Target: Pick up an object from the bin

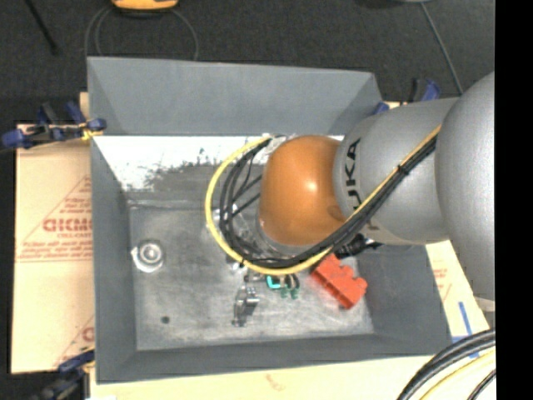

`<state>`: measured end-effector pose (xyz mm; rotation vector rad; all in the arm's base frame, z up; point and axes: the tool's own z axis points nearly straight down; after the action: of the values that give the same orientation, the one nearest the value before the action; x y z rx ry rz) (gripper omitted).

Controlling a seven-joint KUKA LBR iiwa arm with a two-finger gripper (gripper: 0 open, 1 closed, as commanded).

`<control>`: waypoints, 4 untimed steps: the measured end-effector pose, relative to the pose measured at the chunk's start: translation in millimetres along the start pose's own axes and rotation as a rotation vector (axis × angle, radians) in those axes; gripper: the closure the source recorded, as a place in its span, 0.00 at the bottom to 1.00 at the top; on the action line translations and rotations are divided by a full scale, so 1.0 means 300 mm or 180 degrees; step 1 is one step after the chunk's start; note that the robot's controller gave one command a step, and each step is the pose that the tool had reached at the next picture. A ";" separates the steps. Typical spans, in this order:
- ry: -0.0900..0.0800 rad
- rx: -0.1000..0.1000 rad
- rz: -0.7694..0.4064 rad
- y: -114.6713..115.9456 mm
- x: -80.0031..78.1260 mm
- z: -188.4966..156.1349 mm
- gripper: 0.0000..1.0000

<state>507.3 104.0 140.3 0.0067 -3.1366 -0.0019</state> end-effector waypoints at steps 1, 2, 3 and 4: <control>-0.0042 0.0008 0.0085 -0.141 -0.196 -0.007 0.00; -0.0106 0.0001 -0.0368 -0.107 -0.241 0.065 0.00; -0.0070 0.0006 -0.0350 -0.082 -0.281 0.080 0.00; -0.0137 -0.0007 -0.0528 -0.083 -0.287 0.078 0.00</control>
Offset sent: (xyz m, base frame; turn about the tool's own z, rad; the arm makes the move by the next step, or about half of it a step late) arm 0.0552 -0.0382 0.0010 0.0212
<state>593.5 79.6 116.6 0.2703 -3.1682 -0.0061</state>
